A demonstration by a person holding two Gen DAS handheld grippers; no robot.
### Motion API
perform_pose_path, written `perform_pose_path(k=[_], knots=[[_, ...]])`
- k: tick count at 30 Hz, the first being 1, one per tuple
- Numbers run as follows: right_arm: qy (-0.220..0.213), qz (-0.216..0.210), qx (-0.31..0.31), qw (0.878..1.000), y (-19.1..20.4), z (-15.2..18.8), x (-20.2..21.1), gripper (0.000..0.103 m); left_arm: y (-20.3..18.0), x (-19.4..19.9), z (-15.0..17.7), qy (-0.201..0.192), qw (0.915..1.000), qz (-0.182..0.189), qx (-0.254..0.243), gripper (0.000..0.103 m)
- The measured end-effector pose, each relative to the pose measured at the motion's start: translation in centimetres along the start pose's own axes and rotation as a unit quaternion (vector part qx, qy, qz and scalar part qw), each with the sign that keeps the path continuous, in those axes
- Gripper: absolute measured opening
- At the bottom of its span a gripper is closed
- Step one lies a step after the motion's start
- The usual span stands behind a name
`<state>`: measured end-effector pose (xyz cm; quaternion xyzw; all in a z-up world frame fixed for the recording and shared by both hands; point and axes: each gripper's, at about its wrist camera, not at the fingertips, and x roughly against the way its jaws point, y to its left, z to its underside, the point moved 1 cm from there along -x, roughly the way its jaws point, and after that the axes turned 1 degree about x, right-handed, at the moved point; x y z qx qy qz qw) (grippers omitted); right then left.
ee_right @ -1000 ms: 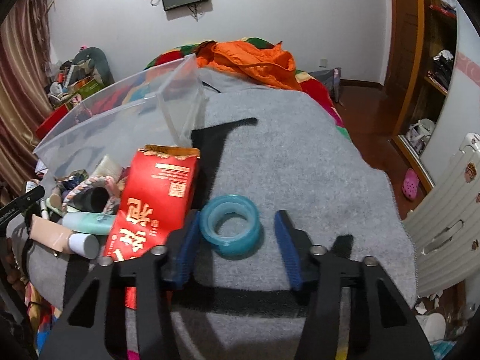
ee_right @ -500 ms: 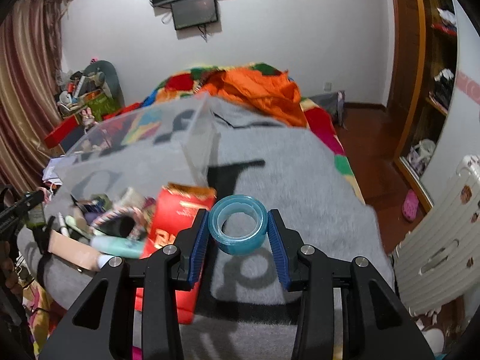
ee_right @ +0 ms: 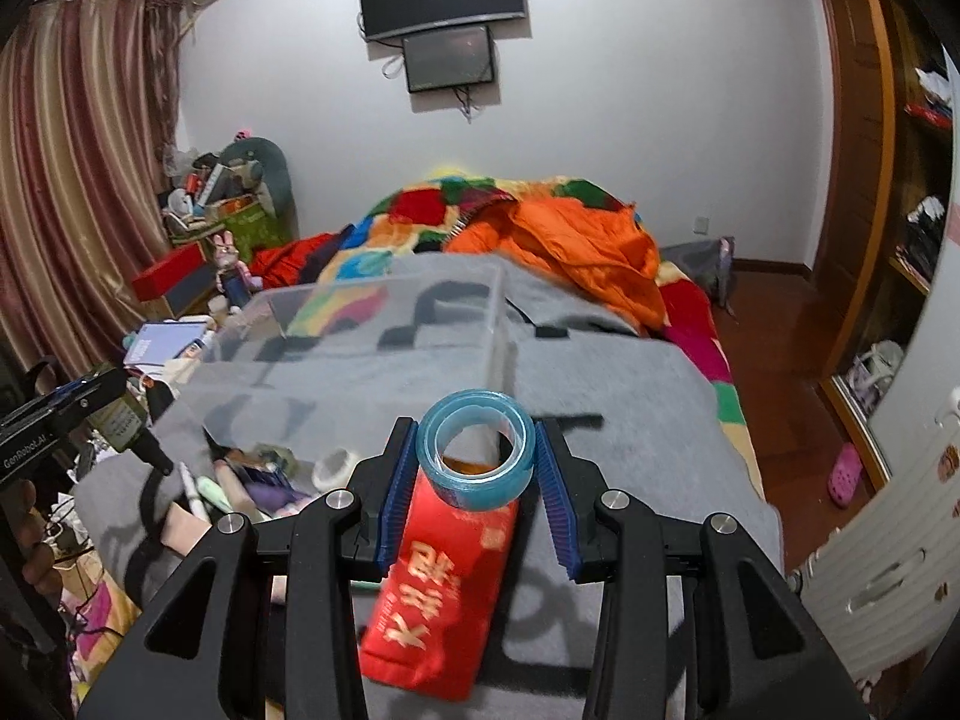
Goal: Organize objects
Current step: 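Lower green bottle into clear box with left tool while right tool drops tape roll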
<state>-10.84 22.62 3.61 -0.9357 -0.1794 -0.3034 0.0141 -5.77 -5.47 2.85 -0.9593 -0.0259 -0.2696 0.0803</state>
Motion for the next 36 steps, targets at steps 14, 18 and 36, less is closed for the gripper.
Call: perform_pose_path(k=[14, 18, 36], knots=[[-0.014, -0.028, 0.025, 0.999, 2.2, -3.9, -2.2, 0.036, -2.9, -0.4, -4.5, -0.034, 0.9988, 0.033, -0.015, 0.041], [-0.007, -0.031, 0.028, 0.999, 2.5, -4.6, -3.5, 0.036, -3.5, -1.7, -5.6, -0.036, 0.9988, 0.023, -0.023, 0.041], [0.087, -0.029, 0.025, 0.995, 3.7, -5.2, -12.7, 0.036, -0.6, -11.0, -5.7, 0.024, 0.9978, -0.060, -0.013, 0.041]])
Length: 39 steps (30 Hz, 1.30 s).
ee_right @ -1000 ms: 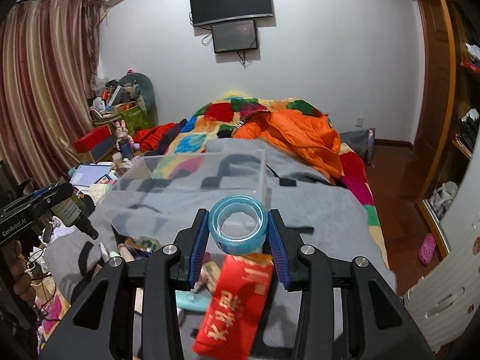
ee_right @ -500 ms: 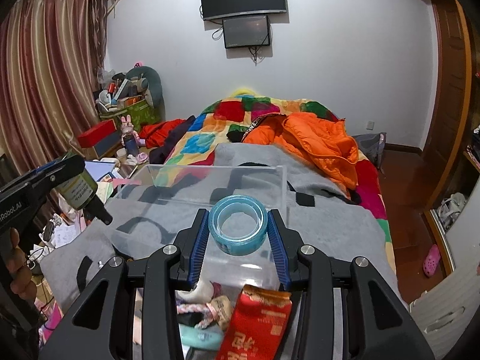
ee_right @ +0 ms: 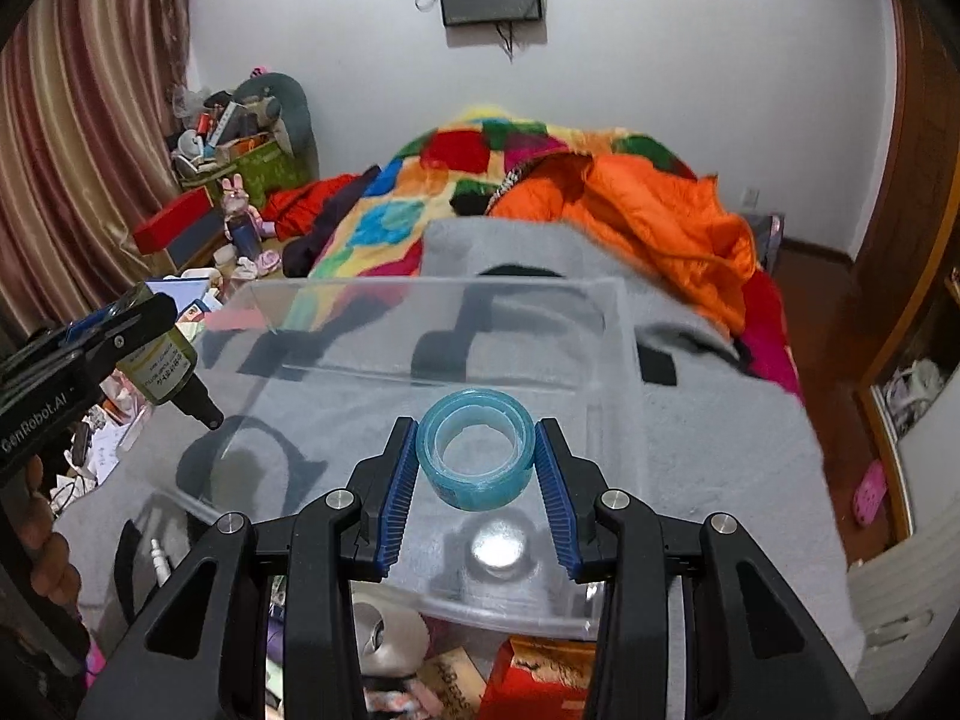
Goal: Organize objects
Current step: 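Lower green bottle into clear box with left tool while right tool drops tape roll, then grasp beige tube with left tool while right tool grasps red tea packet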
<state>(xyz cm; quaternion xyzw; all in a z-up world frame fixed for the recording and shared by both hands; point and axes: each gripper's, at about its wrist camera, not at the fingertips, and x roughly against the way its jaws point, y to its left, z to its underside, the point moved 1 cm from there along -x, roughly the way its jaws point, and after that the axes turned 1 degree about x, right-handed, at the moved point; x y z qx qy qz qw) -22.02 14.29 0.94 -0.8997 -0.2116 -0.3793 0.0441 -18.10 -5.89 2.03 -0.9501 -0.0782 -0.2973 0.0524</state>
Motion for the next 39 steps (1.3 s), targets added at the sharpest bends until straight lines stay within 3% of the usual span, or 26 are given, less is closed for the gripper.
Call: perform_pose_path(k=[6, 17, 24, 31, 39], knots=[[0.012, 0.000, 0.018, 1.000, 1.0, 0.1, -1.0, 0.036, -1.5, -1.6, 1.3, 0.012, 0.9997, -0.005, -0.022, 0.041], [0.018, 0.013, 0.043, 0.999, 1.9, 0.5, -1.4, 0.036, -4.2, -2.3, 2.8, 0.046, 0.9968, 0.050, -0.043, 0.043], [0.019, 0.018, 0.046, 0.999, 2.0, 0.7, -0.9, 0.040, -4.9, -1.4, 3.0, 0.058, 0.9946, 0.073, -0.046, 0.059], [-0.010, 0.024, 0.045, 0.999, 1.4, 0.9, 1.7, 0.058, -4.1, 0.4, 2.3, 0.053, 0.9940, 0.091, -0.029, 0.070], [-0.040, 0.030, 0.058, 0.997, 1.5, 1.7, 5.0, 0.074, -3.2, 3.1, 2.5, 0.038, 0.9952, 0.084, -0.031, 0.094]])
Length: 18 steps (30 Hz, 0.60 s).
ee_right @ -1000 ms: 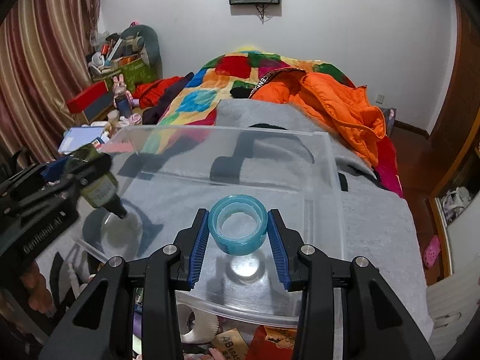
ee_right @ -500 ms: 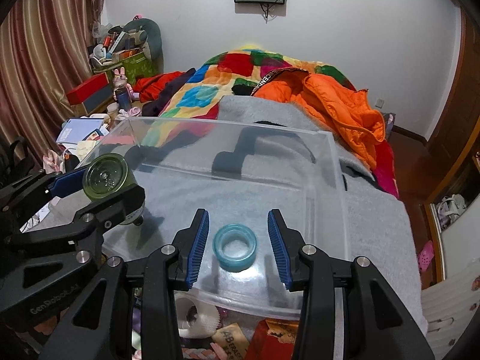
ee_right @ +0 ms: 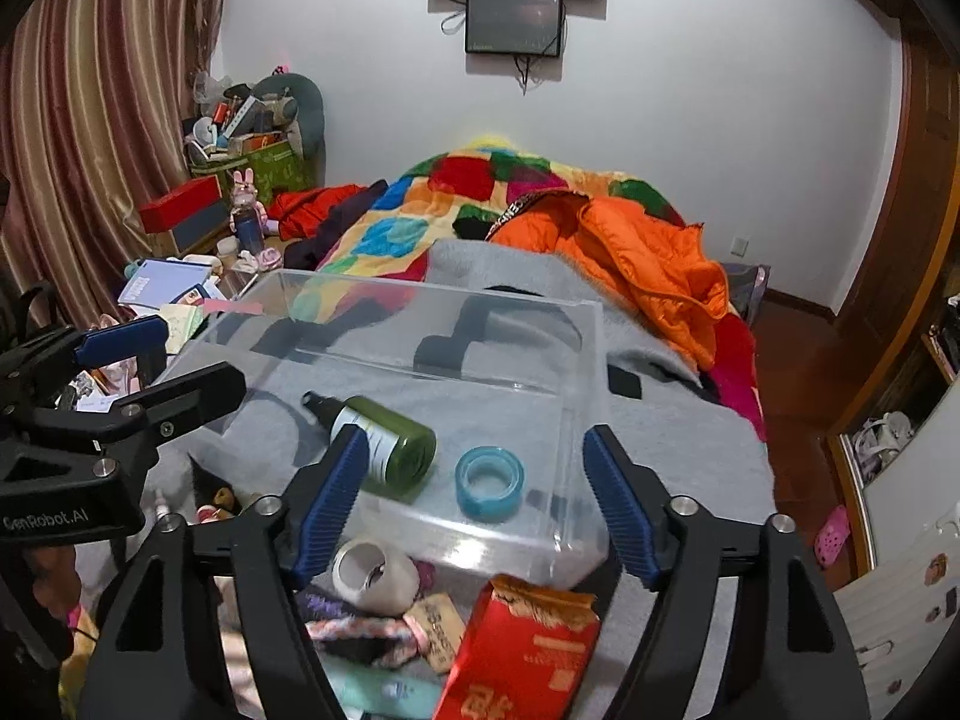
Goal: Organize objects
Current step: 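Grasp beige tube with left tool while right tool grasps red tea packet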
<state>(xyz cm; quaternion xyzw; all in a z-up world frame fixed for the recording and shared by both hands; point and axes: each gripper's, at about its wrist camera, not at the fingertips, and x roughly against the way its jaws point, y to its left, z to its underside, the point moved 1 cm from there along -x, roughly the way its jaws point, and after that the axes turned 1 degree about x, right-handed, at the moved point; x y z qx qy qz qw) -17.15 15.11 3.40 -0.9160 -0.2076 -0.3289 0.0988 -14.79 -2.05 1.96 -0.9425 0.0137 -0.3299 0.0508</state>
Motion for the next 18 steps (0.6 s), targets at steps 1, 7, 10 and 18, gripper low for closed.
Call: perform_pose_path(k=[1, 7, 10, 18], knots=[[-0.002, 0.000, 0.000, 1.000, 0.0, 0.1, 0.3, 0.076, 0.1, 0.3, 0.2, 0.001, 1.0000, 0.001, 0.000, 0.094], [-0.012, 0.004, -0.006, 1.000, -0.4, 1.4, 2.3, 0.081, 0.7, 0.9, 2.3, 0.024, 0.9997, 0.008, 0.005, 0.095], [-0.007, 0.003, -0.013, 1.000, -0.7, 2.3, 2.8, 0.082, 0.9, 1.0, 3.6, 0.037, 0.9992, 0.008, 0.009, 0.095], [0.022, 0.010, -0.031, 0.999, -1.6, 5.5, 2.7, 0.082, 1.1, 1.4, 6.6, 0.066, 0.9976, 0.015, 0.015, 0.095]])
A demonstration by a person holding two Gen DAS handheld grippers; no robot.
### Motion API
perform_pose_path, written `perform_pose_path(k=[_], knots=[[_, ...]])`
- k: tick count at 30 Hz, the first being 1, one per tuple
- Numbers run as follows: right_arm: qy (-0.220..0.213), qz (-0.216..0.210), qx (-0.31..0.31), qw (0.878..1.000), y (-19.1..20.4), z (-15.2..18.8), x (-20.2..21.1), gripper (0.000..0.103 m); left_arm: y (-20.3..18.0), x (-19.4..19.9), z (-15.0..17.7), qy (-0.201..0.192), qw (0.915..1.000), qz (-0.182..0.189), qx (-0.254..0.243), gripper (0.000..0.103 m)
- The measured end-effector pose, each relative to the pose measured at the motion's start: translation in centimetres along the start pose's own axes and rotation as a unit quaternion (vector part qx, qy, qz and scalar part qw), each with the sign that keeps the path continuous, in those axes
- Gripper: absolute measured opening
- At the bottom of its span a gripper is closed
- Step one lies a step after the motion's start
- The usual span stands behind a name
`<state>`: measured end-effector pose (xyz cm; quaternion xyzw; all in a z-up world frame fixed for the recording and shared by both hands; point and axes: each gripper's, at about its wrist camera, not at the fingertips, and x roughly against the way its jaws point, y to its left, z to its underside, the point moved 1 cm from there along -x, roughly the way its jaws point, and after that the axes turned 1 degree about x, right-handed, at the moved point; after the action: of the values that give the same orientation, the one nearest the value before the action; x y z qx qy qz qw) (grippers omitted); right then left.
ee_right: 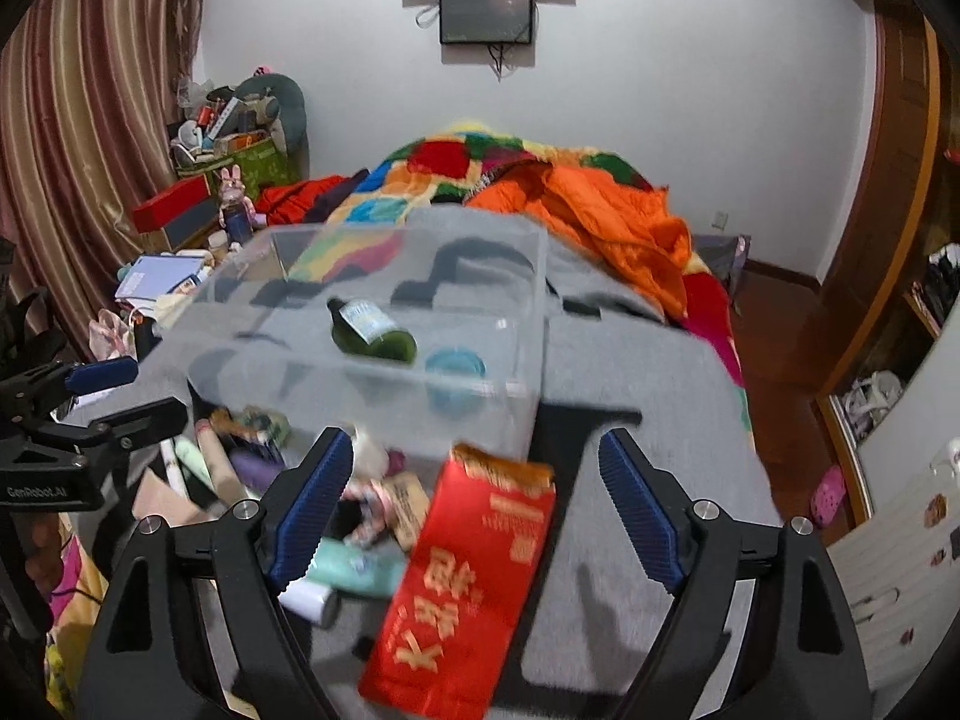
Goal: Organize objects
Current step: 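Grasp beige tube with left tool while right tool grasps red tea packet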
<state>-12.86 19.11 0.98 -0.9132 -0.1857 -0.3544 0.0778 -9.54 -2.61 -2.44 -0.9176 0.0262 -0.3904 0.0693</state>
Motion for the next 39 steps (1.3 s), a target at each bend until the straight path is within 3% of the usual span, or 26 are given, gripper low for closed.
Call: perform_pose_path(k=[7, 15, 23, 30, 33, 35, 37, 39], knots=[[0.041, 0.001, -0.029, 0.999, -1.3, 3.5, -0.8, 0.082, -1.8, 0.0, 2.1, 0.024, 0.9992, 0.027, -0.019, 0.095], [0.051, -0.006, -0.048, 0.998, -2.5, 5.5, 0.0, 0.082, -5.1, 0.2, 3.1, 0.029, 0.9954, 0.056, -0.072, 0.095], [0.036, -0.013, -0.047, 0.998, -1.8, 4.0, -0.8, 0.081, -6.9, -1.1, 4.3, 0.049, 0.9909, 0.060, -0.110, 0.095], [0.052, -0.027, -0.057, 0.997, -1.6, 3.1, -2.8, 0.081, -8.0, -1.9, 4.5, 0.059, 0.9858, 0.078, -0.136, 0.095], [0.063, -0.038, -0.073, 0.995, -1.9, 3.3, -3.7, 0.076, -8.7, -2.6, 4.9, 0.061, 0.9823, 0.071, -0.162, 0.095], [0.071, -0.045, -0.082, 0.993, -2.2, 3.6, -4.2, 0.067, -8.9, -2.9, 5.2, 0.059, 0.9812, 0.067, -0.171, 0.093], [0.077, -0.048, -0.086, 0.992, -2.4, 3.8, -4.6, 0.062, -8.8, -2.8, 5.6, 0.053, 0.9804, 0.063, -0.179, 0.088], [0.074, -0.053, -0.091, 0.992, -2.6, 4.0, -4.5, 0.059, -8.4, -2.7, 5.8, 0.052, 0.9807, 0.067, -0.176, 0.076]])
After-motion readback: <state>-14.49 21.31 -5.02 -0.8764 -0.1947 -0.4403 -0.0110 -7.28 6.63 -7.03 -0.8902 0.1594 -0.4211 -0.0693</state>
